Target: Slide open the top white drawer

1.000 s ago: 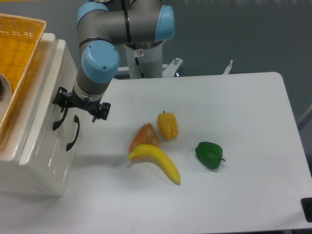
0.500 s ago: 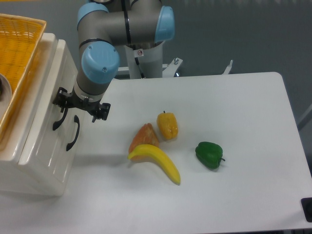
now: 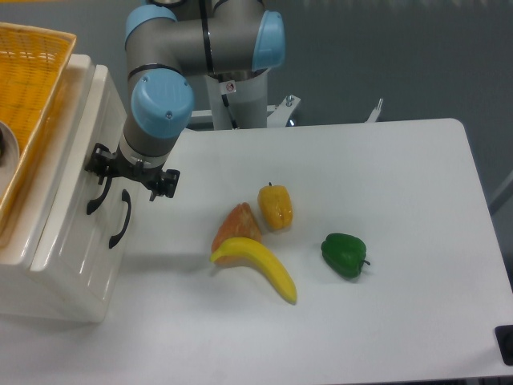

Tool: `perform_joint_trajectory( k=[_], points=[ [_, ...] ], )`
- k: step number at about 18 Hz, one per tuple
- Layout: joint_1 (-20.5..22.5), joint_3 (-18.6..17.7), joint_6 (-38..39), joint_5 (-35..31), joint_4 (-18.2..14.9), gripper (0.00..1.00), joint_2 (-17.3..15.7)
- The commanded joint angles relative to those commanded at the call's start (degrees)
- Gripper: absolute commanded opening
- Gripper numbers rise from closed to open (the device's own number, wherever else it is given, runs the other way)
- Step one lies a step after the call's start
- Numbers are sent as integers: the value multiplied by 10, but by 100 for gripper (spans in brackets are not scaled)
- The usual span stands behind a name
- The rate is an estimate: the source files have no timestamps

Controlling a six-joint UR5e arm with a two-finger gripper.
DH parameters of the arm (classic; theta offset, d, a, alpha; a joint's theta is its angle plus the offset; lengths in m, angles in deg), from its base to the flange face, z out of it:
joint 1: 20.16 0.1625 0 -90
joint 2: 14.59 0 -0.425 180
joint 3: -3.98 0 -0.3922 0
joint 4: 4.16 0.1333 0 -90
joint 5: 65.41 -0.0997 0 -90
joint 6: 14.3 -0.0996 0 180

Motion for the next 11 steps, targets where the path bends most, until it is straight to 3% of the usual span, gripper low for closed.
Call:
perform_joint_trajectory(
  k=[11],
  points=[
    [-1,-2,0,0,-4,100,0]
  ],
)
